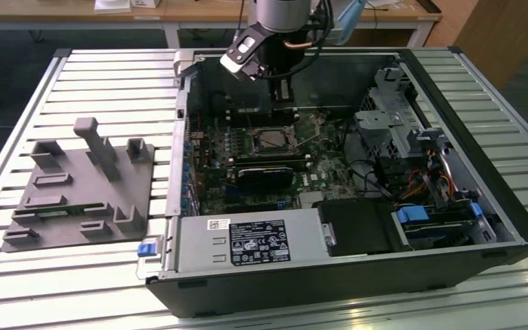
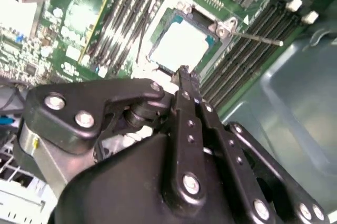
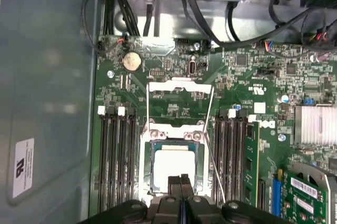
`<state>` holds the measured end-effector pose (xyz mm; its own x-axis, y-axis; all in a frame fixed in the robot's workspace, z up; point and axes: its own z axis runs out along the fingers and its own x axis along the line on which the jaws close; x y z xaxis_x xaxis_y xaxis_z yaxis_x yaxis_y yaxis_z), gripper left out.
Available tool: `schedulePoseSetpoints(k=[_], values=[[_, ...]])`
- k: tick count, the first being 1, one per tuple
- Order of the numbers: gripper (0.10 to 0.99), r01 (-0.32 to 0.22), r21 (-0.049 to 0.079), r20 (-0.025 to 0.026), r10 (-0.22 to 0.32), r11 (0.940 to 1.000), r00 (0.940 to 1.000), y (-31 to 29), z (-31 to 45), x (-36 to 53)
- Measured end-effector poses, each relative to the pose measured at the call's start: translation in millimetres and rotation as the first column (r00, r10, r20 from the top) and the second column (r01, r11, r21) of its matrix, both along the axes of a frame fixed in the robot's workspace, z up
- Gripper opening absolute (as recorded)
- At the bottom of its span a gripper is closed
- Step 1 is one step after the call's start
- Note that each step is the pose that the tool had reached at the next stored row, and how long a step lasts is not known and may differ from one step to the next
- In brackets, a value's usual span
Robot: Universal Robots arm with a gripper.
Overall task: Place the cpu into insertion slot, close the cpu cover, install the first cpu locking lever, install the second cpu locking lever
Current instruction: 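Close the cpu cover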
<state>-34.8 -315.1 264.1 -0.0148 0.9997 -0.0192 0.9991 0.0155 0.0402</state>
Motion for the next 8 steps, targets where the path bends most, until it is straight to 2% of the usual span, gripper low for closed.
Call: schedulePoseSetpoints(k=[8], values=[[0.106,0.000,0.000,-0.0001,0.000,1.0000,1.0000,-8.7,0.0,0.4]])
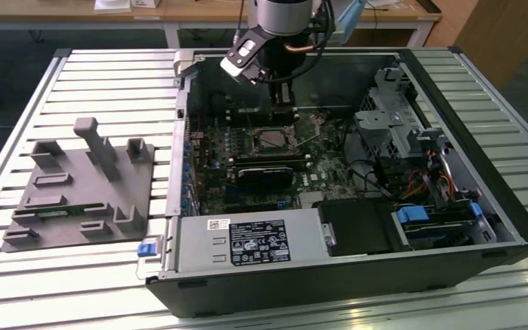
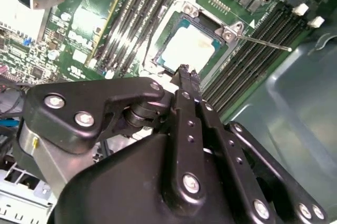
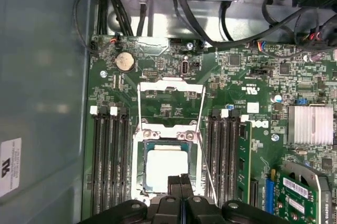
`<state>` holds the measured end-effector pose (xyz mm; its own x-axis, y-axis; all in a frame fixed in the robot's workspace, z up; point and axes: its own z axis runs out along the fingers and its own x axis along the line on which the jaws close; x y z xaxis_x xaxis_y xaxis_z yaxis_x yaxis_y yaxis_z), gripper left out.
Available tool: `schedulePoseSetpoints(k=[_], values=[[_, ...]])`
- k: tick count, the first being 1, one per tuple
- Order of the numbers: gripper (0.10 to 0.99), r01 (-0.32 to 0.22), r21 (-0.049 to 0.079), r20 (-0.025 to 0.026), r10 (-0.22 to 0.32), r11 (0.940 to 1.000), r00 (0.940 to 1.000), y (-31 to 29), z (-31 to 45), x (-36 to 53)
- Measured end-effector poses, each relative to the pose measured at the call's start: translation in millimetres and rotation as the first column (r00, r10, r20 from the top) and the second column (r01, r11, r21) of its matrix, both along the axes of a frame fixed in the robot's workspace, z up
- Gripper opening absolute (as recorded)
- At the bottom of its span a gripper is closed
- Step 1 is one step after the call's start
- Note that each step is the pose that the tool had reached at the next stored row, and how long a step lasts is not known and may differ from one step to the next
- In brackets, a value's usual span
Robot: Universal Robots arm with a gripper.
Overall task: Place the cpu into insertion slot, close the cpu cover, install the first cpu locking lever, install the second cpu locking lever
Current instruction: 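Close the cpu cover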
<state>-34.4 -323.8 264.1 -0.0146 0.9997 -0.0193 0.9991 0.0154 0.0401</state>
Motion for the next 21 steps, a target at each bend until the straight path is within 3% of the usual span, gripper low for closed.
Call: schedulePoseSetpoints(k=[8,12,21], values=[[0.106,-0.001,0.000,0.0001,0.001,1.0000,1.0000,-0.1,-0.5,22.5],[0.106,-0.037,0.000,0.0001,0.037,0.9993,0.9993,0.0,-1.8,26.2],[0.106,-0.043,0.000,-0.0019,0.043,0.9991,0.9991,2.5,-4.6,47.2]])
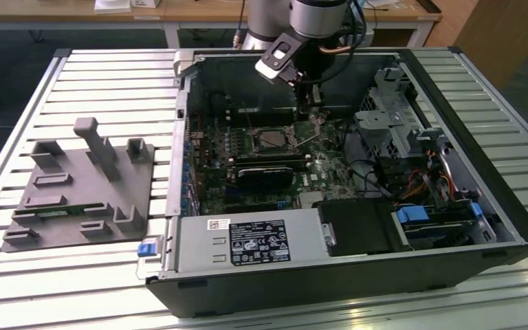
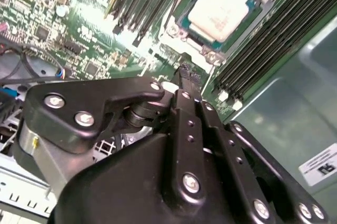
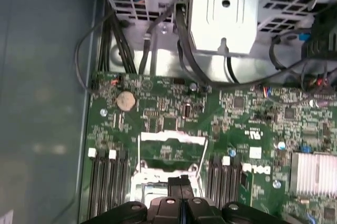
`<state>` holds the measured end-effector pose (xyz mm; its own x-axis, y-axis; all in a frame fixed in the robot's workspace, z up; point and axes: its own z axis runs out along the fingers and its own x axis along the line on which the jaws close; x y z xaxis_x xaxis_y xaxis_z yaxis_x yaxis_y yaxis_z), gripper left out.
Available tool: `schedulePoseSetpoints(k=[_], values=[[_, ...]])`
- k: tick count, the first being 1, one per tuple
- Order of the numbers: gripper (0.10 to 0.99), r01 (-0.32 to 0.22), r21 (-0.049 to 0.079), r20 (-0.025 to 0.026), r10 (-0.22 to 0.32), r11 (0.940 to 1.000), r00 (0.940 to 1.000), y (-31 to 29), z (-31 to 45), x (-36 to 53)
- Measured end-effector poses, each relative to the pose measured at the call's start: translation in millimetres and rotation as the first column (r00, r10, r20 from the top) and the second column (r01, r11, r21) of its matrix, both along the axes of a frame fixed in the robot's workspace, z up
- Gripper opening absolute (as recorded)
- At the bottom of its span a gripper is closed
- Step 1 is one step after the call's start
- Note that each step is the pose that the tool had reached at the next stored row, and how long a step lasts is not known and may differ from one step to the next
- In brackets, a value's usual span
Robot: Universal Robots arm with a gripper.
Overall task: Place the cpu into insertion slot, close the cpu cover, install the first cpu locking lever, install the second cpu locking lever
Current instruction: 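Close the cpu cover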
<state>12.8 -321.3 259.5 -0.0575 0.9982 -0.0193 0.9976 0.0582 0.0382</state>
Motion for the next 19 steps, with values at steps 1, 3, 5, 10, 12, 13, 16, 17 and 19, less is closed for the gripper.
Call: schedulePoseSetpoints(k=[1,3,5,10,12,13,16,17,19], values=[[0.106,0.000,0.000,0.0000,0.000,1.0000,1.0000,0.3,-0.3,2.0],[0.106,0.000,0.000,-0.0002,0.000,1.0000,1.0000,1.2,-0.8,6.1],[0.106,0.000,-0.001,-0.0003,0.000,1.0000,1.0000,2.2,-1.2,8.8],[0.106,0.000,-0.001,-0.0003,0.000,1.0000,1.0000,4.1,-1.9,15.0],[0.106,0.000,-0.001,-0.0002,0.000,1.0000,1.0000,4.8,-2.2,17.9],[0.106,0.000,-0.001,-0.0002,0.000,1.0000,1.0000,5.2,-2.4,19.2],[0.106,0.000,-0.002,-0.0002,0.000,1.0000,1.0000,5.6,-3.3,24.5],[0.106,0.000,-0.002,-0.0002,0.000,1.0000,1.0000,5.7,-3.6,26.4],[0.106,0.000,-0.001,-0.0002,0.000,1.0000,1.0000,5.7,-4.1,29.7]])
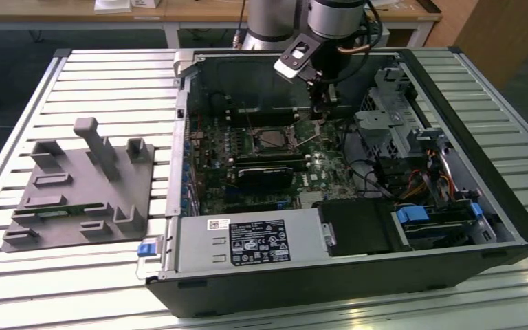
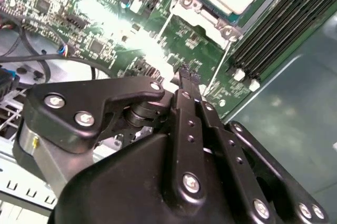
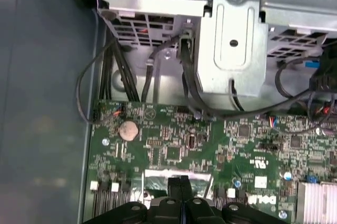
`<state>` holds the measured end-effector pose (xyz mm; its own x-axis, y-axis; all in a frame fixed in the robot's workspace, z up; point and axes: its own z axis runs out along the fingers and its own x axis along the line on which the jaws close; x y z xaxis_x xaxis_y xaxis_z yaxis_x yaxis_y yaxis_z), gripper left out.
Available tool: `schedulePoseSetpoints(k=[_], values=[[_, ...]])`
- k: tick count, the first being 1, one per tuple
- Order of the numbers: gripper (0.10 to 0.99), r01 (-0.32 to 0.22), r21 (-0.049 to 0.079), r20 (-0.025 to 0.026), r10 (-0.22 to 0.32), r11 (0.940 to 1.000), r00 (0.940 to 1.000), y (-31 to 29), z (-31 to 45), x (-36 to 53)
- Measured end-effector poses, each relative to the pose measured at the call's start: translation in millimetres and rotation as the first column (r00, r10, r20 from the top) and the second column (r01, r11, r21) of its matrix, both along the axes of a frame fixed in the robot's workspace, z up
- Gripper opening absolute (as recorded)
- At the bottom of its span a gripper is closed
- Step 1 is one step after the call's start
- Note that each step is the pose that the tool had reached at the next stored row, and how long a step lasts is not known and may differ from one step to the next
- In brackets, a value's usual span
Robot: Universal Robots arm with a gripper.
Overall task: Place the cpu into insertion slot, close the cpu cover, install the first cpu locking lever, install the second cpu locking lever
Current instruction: 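Close the cpu cover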
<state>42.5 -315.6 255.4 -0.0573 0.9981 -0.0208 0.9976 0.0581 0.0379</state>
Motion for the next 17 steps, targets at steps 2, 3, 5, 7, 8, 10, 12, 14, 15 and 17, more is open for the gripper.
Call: schedulePoseSetpoints(k=[2,3,5,7,8,10,12,14,15,17], values=[[0.106,0.000,0.000,0.0001,0.000,1.0000,1.0000,0.2,-0.6,2.6],[0.106,0.000,0.000,0.0001,0.000,1.0000,1.0000,0.4,-1.0,4.1],[0.106,0.000,0.000,0.0000,0.000,1.0000,1.0000,0.8,-1.9,7.5],[0.106,0.000,0.000,0.0000,0.000,1.0000,1.0000,1.4,-2.6,11.0],[0.106,0.000,0.000,0.0000,0.000,1.0000,1.0000,1.7,-2.8,12.8],[0.106,0.000,-0.001,-0.0001,0.000,1.0000,1.0000,1.9,-3.2,15.7],[0.106,0.000,-0.001,-0.0001,0.000,1.0000,1.0000,2.4,-3.8,18.5],[0.106,0.000,-0.002,-0.0002,0.000,1.0000,1.0000,2.8,-4.5,21.4],[0.106,0.000,-0.002,-0.0002,0.000,1.0000,1.0000,3.0,-5.0,22.6],[0.106,0.000,-0.002,-0.0008,0.000,1.0000,1.0000,3.3,-6.3,24.6]])
